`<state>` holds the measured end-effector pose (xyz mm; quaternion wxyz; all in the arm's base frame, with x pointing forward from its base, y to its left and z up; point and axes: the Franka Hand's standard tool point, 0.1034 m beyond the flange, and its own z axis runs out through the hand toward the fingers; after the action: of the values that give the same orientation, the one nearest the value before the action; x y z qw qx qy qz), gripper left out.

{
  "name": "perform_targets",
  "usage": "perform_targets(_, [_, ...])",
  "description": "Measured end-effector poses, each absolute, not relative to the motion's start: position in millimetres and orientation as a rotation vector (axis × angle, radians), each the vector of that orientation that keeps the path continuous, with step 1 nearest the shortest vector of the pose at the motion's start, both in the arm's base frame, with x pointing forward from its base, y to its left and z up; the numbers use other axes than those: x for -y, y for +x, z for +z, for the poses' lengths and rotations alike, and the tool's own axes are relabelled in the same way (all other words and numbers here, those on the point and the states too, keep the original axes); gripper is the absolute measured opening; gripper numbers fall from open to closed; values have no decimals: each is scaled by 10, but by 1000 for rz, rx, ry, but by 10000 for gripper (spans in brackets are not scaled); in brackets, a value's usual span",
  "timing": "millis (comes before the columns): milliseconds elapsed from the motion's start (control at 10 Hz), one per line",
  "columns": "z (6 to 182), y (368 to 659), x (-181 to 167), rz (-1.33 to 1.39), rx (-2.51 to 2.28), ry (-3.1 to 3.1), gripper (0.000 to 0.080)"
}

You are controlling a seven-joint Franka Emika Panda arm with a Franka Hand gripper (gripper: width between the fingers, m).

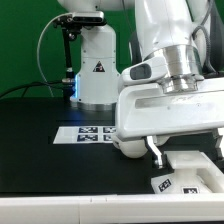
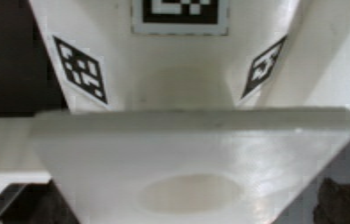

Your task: Assemble lamp

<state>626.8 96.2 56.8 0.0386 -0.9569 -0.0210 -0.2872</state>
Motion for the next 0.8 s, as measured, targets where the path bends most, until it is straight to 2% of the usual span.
perform_targets(300, [625,6252,-923,-797,62,-2952,698])
perform_targets(500, [972,6270,-838,-691,56,-2970,698])
perform_targets(700, [1005,6103,-971,-433,22,-2987,698])
perform_targets(800, [1021,6117,-1025,-347,2,-2987,698])
